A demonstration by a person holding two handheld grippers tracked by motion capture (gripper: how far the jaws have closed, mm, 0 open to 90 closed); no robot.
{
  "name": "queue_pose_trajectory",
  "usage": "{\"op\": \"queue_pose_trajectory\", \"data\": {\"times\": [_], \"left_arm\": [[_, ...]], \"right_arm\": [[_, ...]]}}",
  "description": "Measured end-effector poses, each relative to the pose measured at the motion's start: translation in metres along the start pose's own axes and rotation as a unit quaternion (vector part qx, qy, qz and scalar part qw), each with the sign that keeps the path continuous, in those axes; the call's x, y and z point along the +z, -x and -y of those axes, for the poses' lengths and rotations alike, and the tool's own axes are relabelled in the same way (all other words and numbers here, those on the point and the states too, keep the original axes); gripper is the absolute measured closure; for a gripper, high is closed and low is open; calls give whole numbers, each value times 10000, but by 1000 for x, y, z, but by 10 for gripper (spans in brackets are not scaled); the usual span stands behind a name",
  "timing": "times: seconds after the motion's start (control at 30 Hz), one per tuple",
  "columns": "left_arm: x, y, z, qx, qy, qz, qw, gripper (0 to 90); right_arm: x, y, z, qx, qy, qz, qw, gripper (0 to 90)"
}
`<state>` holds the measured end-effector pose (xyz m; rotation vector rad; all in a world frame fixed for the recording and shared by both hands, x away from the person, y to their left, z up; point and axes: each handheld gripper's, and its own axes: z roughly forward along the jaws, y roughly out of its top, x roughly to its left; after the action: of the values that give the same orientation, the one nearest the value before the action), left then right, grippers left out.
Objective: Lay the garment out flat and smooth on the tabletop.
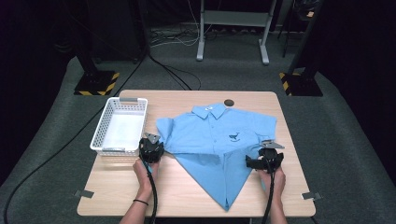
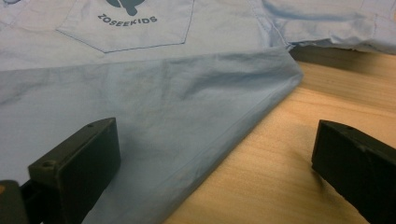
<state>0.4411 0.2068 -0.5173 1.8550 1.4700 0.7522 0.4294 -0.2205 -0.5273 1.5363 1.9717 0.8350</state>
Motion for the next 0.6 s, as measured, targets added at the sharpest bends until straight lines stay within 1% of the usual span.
{"op": "queue_pose_trajectory", "data": {"times": [0.03, 0.07, 0.1, 0.17, 0.23, 0.27, 0.4, 0.47, 0.6], "left_arm": [[0, 0, 1, -43, -31, -16, 10000, 703], [-1, 0, 2, -78, -73, -25, 9999, 640], [-2, 0, 3, -81, -79, -29, 9999, 603], [-4, 2, 3, -116, -88, -62, 9999, 475], [-7, 4, 3, -128, -35, -42, 9999, 416], [-8, 6, 3, -105, -6, -46, 9999, 373], [-13, 16, -1, -10, 114, 122, 9999, 282], [-16, 21, -2, 58, 181, 176, 9997, 259], [-22, 29, -5, 104, 284, 235, 9993, 229]], "right_arm": [[0, 0, 0, 3, 0, 1, 10000, 3], [0, 0, 0, 2, 1, 3, 10000, 3], [0, 0, 0, 5, 7, 8, 10000, 3], [0, 0, 0, 4, 2, 6, 10000, 3], [0, 0, 0, -1, 3, 12, 10000, 3], [0, 0, 0, -1, 2, 13, 10000, 3], [0, 0, 0, 8, 10, 19, 10000, 3], [0, 0, 0, 13, 7, 21, 10000, 3], [0, -1, 0, 14, 7, 27, 10000, 3]]}}
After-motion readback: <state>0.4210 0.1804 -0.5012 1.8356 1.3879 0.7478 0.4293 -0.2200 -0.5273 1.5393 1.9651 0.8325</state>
